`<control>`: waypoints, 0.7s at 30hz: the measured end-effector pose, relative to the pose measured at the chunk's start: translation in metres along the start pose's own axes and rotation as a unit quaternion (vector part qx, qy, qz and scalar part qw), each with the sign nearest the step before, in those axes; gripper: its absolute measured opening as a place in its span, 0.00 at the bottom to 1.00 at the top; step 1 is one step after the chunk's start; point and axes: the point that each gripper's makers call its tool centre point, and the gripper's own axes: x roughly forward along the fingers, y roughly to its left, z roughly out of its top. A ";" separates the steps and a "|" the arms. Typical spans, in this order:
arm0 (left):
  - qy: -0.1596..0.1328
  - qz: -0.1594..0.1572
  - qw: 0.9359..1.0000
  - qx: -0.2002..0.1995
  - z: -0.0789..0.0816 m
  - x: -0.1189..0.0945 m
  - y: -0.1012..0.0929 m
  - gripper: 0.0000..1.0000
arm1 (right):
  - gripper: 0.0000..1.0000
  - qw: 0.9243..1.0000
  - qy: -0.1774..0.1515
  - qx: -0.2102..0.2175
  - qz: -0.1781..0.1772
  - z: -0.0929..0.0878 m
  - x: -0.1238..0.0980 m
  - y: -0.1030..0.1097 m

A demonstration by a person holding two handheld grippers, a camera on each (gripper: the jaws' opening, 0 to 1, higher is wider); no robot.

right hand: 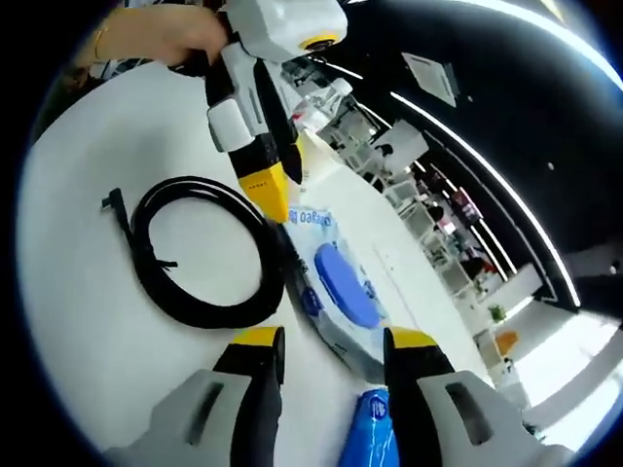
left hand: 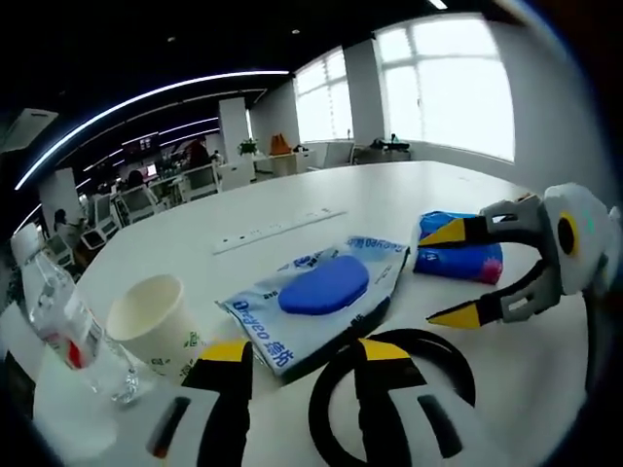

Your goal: Arrange the tabletop items into an orderly group along one side of the table until the central work area is clear of visible clutter.

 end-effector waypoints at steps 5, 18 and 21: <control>-0.030 -0.006 1.000 -0.003 0.007 -0.004 -0.002 0.45 | 0.45 1.000 -0.017 0.024 -0.001 0.002 -0.002 -0.003; -0.066 -0.027 0.996 -0.047 0.008 -0.011 -0.007 0.57 | 0.57 0.993 -0.047 0.110 0.007 0.002 -0.007 -0.007; -0.069 -0.041 0.995 -0.060 0.002 -0.011 -0.012 0.65 | 0.57 0.991 -0.053 0.123 0.010 0.002 -0.008 -0.006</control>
